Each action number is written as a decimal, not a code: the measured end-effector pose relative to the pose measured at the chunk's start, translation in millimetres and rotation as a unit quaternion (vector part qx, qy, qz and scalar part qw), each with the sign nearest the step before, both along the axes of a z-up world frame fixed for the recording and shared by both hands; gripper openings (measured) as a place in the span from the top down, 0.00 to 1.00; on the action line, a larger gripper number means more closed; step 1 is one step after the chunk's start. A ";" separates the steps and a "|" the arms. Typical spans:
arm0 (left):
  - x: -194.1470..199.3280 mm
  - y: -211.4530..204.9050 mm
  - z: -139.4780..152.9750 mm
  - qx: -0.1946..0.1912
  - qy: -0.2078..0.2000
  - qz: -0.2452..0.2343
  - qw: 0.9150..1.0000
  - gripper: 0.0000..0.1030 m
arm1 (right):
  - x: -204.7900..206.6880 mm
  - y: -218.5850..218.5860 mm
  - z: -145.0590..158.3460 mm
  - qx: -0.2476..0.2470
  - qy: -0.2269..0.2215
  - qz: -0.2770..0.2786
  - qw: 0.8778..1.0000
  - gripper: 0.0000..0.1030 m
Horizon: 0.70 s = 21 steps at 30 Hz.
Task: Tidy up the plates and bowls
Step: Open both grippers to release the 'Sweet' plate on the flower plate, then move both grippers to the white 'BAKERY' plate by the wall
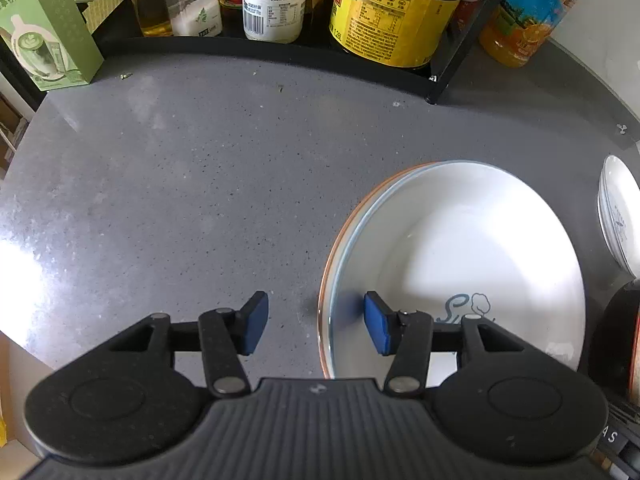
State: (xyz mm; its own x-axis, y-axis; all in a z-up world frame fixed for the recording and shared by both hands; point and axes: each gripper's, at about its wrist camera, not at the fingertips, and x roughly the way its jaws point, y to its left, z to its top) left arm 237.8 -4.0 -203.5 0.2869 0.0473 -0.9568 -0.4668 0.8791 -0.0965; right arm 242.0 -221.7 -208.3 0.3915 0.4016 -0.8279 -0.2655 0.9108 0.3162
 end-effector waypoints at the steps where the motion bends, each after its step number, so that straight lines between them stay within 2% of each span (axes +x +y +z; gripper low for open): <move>1: 0.3 0.4 -0.3 0.002 0.001 -0.001 1.000 0.51 | -0.7 0.7 3.0 0.003 -0.003 0.004 1.000 0.70; 2: 0.4 -0.2 0.4 0.005 0.002 -0.002 1.000 0.51 | -2.4 1.1 6.8 0.002 -0.006 0.007 1.000 0.67; 5: -0.5 -2.7 5.1 0.017 0.000 -0.005 1.000 0.51 | -6.4 -2.5 16.2 0.002 -0.014 0.008 1.000 0.66; 18: -1.4 -28.1 49.1 0.043 -0.033 -0.034 0.998 0.51 | -35.3 -36.3 70.2 0.057 -0.076 -0.001 0.996 0.66; 21: -4.1 -41.0 60.6 0.047 -0.041 -0.043 0.997 0.50 | -41.9 -47.3 82.4 0.062 -0.090 -0.005 0.994 0.59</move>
State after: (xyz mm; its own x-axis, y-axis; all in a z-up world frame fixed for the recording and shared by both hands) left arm 233.7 -45.0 -142.9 0.3715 0.1065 -0.9223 -0.3823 0.9228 -0.0474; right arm 200.2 -269.0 -125.9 0.5339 0.4909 -0.6885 -0.3182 0.8710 0.3743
